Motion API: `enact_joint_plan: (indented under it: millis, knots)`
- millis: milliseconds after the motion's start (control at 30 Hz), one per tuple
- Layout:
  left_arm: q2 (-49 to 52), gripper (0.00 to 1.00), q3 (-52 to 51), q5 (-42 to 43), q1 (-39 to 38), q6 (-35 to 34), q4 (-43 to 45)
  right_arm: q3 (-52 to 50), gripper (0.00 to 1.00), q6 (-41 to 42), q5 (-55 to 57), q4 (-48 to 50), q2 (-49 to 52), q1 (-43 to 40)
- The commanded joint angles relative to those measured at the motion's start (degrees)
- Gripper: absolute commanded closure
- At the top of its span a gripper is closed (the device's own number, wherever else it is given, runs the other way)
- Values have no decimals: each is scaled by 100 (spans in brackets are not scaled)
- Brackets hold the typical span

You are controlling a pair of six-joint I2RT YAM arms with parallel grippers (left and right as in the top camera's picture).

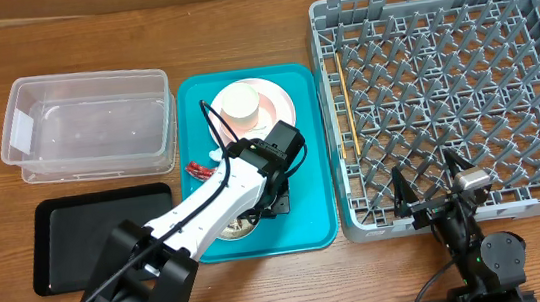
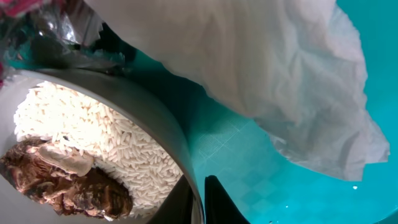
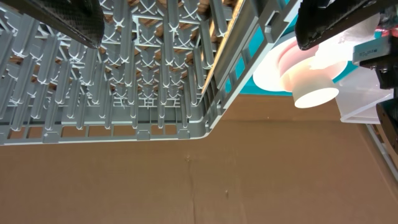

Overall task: Sort waste into correct bins and load items into the dishwasher
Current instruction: 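Lift the bowl and carry it left over the black tray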

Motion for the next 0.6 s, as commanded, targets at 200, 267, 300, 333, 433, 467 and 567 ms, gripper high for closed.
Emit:
enact_joint_plan:
  millis: [200, 267, 300, 333, 433, 467, 567]
  knots:
    - [-70, 96, 15, 44, 22, 72, -214, -59, 0, 26, 48, 31, -46, -7]
    - [-70, 96, 142, 214, 55, 144, -424, -59, 0, 26, 48, 31, -44, -7]
    - [-70, 96, 232, 352, 74, 310, -525, -59, 0, 26, 48, 31, -46, -7]
    - [-72, 96, 323, 452, 83, 452, -625, -59, 0, 26, 48, 31, -46, -7]
    - [-118, 96, 741, 422, 160, 765, -1095, -59, 0, 26, 48, 31, -46, -7]
    - [-153, 96, 850, 409, 192, 822, -1198, -59, 0, 26, 48, 31, -46, -7]
    - [-328, 96, 1115, 387, 328, 955, -1447, -59, 0, 26, 48, 31, -46, -7]
